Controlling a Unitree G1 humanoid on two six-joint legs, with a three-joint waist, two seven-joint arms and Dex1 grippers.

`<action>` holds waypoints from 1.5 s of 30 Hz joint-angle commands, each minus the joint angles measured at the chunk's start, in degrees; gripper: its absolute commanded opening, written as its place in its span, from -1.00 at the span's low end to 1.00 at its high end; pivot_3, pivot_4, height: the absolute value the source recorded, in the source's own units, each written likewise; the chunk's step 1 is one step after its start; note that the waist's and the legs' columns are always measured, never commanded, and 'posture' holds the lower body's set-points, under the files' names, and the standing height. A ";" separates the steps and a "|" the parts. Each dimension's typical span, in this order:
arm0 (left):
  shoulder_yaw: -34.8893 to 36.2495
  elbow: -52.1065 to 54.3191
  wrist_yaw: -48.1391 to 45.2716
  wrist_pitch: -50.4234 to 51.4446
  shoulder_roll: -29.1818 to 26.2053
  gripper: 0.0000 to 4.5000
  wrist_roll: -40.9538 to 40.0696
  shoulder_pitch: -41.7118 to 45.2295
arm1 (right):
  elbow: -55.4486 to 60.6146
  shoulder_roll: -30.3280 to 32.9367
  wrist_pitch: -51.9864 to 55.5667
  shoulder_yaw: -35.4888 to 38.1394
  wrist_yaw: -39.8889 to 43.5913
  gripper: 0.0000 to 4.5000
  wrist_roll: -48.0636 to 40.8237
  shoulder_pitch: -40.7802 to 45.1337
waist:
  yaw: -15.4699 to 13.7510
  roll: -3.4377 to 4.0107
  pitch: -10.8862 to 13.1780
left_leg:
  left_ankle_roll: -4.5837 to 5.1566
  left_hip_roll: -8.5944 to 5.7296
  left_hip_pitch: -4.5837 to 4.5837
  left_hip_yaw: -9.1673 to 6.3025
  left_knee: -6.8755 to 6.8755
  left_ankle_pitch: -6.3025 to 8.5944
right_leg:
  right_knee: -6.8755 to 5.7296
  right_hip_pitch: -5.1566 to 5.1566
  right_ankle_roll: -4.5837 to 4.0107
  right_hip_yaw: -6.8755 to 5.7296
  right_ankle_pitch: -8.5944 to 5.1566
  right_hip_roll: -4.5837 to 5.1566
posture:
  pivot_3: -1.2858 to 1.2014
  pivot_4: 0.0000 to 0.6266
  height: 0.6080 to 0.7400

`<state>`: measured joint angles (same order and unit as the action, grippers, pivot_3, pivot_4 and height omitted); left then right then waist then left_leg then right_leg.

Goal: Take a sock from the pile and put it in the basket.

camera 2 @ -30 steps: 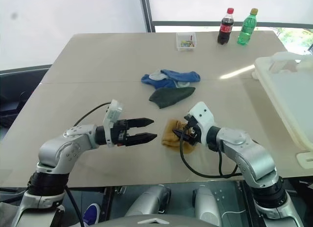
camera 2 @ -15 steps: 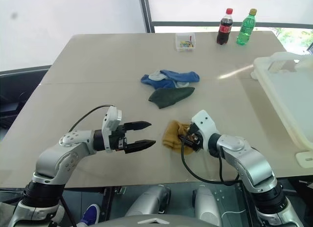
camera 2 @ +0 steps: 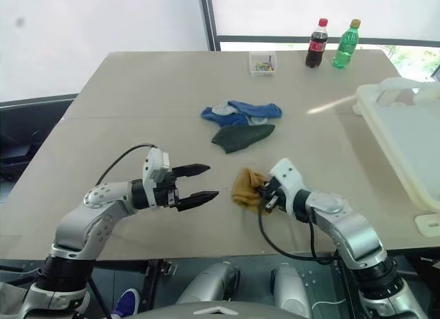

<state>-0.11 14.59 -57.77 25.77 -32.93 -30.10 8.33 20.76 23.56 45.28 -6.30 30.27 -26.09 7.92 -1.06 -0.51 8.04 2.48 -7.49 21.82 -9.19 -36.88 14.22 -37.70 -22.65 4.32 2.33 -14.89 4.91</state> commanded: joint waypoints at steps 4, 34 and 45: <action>-0.87 1.09 2.29 -5.20 3.01 0.97 2.15 2.68 | 2.83 -2.11 5.66 21.67 -5.32 -0.99 -14.95 3.59 | 0.26 0.13 0.12 | 0.23 -0.01 0.16 0.05 0.09 -0.14 | -0.03 -0.24 -0.01 0.01 0.02 0.00 | 0.03 -0.52 1.00; -3.57 3.90 7.10 -7.07 9.51 0.97 1.15 4.45 | -88.80 28.18 -23.12 21.87 -4.50 -0.57 13.24 48.33 | 1.66 0.25 0.26 | 0.14 0.05 0.88 0.89 0.29 -0.26 | 0.01 -1.12 -0.03 0.57 0.02 0.00 | 0.03 -0.52 1.00; -2.87 2.83 6.21 -6.63 11.01 0.97 -2.89 7.16 | -88.71 29.03 -21.72 23.92 -2.06 0.98 13.43 48.77 | 1.91 0.25 0.27 | 0.13 0.08 0.83 0.86 0.05 -0.25 | -0.13 -1.00 -0.03 0.53 0.03 -0.06 | 0.03 -0.52 1.00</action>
<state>-3.84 16.99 -51.07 19.72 -21.99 -31.80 14.84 -68.64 51.44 22.54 16.60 28.23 -12.07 56.41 0.85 -0.26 8.30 2.61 -7.41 22.64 -8.33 -36.83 13.98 -37.83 -23.64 4.30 2.87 -14.87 4.85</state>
